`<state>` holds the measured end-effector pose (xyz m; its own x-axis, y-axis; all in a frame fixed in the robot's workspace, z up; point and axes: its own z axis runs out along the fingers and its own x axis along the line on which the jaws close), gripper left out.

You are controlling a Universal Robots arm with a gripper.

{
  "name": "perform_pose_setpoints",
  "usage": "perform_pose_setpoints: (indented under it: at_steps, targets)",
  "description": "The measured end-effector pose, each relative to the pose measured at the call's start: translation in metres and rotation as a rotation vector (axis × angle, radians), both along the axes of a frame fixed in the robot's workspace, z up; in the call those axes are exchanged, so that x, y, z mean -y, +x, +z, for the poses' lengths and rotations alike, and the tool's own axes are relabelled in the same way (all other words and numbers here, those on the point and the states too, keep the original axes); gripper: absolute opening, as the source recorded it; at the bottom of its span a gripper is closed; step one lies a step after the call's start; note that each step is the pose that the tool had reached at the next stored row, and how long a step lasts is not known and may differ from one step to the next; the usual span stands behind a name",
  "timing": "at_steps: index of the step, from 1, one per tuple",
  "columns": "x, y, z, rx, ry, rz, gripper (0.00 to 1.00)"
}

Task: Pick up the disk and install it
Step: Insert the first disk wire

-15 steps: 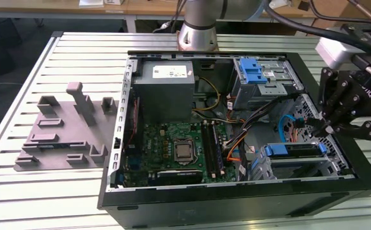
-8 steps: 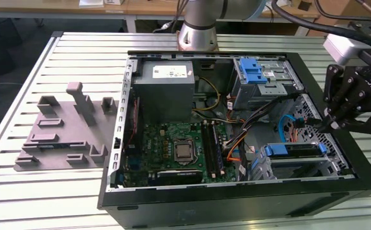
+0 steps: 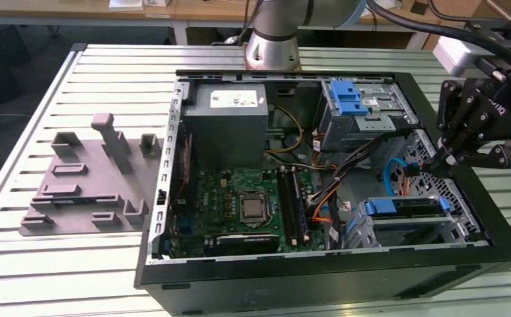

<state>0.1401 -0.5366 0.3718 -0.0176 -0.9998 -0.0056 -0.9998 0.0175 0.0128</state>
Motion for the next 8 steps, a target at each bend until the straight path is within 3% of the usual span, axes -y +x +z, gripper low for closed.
perform_pose_setpoints:
  at_steps: [2, 5, 8]
  targets:
    - [-0.0011, 0.0019, -0.0013, -0.0002, -0.0007, -0.009, 0.11]
    - [-0.0025, 0.0048, -0.0016, -0.0008, -0.0089, -0.016, 0.11]
    - [-0.0049, 0.0052, -0.0020, -0.0046, -0.0094, -0.029, 0.11]
